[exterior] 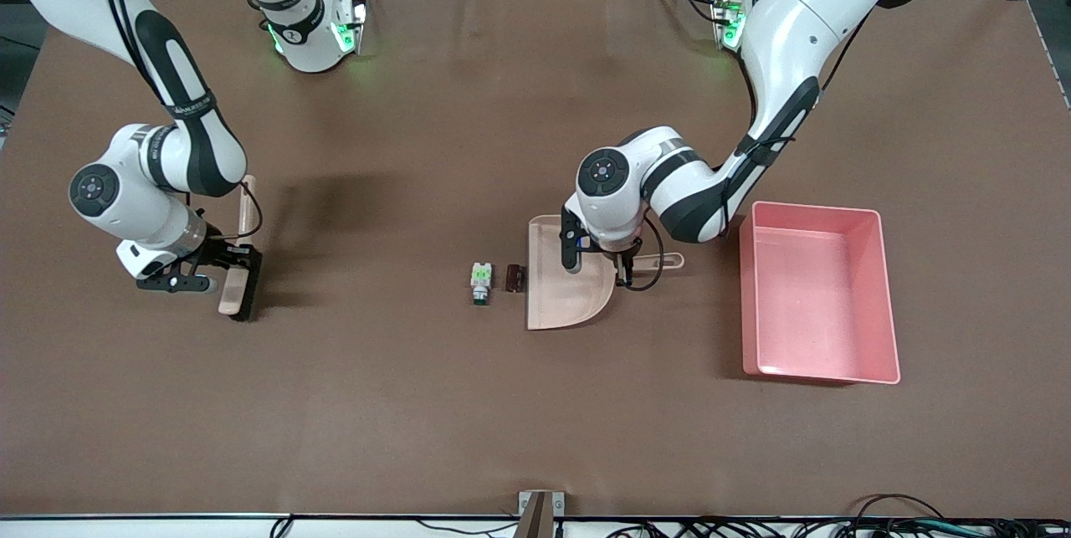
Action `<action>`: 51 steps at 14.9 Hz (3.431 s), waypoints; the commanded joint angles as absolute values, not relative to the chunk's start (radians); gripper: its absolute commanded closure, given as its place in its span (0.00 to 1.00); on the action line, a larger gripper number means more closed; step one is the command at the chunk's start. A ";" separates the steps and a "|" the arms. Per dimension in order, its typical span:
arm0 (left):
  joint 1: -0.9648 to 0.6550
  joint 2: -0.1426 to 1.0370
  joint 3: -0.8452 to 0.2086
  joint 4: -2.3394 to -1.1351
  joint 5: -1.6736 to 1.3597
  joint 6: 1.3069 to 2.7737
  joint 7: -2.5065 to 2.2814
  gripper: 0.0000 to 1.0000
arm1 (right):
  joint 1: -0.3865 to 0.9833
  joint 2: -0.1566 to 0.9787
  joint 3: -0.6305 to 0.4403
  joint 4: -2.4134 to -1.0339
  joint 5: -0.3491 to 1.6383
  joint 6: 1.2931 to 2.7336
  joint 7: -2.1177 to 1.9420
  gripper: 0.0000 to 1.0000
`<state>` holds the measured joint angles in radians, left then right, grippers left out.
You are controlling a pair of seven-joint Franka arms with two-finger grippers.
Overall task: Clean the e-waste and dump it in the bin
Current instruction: 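Lift the brush with the right gripper and move it behind the switch, then sweep the switch and capacitor into the dustpan with the right gripper's brush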
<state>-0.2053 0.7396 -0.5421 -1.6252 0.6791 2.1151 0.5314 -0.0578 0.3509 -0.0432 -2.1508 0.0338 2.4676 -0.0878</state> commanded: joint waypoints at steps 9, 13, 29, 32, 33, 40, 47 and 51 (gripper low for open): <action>-0.275 0.755 -0.535 -1.528 0.719 1.951 0.540 0.94 | 0.046 0.345 -0.021 -1.944 0.086 2.123 -0.066 0.98; -0.276 0.769 -0.535 -1.526 0.744 1.951 0.540 0.95 | 0.110 0.345 -0.023 -1.944 0.141 2.137 -0.054 0.99; -0.333 0.798 -0.500 -1.489 0.753 1.950 0.543 0.95 | 0.416 0.460 -0.023 -1.967 0.241 2.401 0.281 0.99; -0.333 0.798 -0.500 -1.489 0.755 1.950 0.543 0.95 | 0.454 0.500 -0.021 -1.964 0.248 2.456 0.284 0.99; -0.333 0.798 -0.500 -1.489 0.755 1.950 0.543 0.95 | 0.468 0.511 -0.023 -1.954 0.274 2.456 0.282 0.99; -0.331 0.798 -0.500 -1.489 0.753 1.950 0.540 0.96 | 0.555 0.580 -0.023 -1.879 0.345 2.474 0.346 0.99; -0.331 0.799 -0.500 -1.489 0.753 1.950 0.540 0.96 | 0.594 0.613 -0.023 -1.836 0.347 2.471 0.383 0.99; -0.331 0.799 -0.500 -1.489 0.755 1.950 0.540 0.96 | 0.614 0.630 -0.023 -1.813 0.348 2.471 0.387 0.99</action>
<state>-0.3160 0.7806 -0.5057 -1.5187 0.7361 1.9642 0.5315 0.5889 0.5916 -0.0167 -1.8434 0.3288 2.4655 0.3730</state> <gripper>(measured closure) 0.665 0.568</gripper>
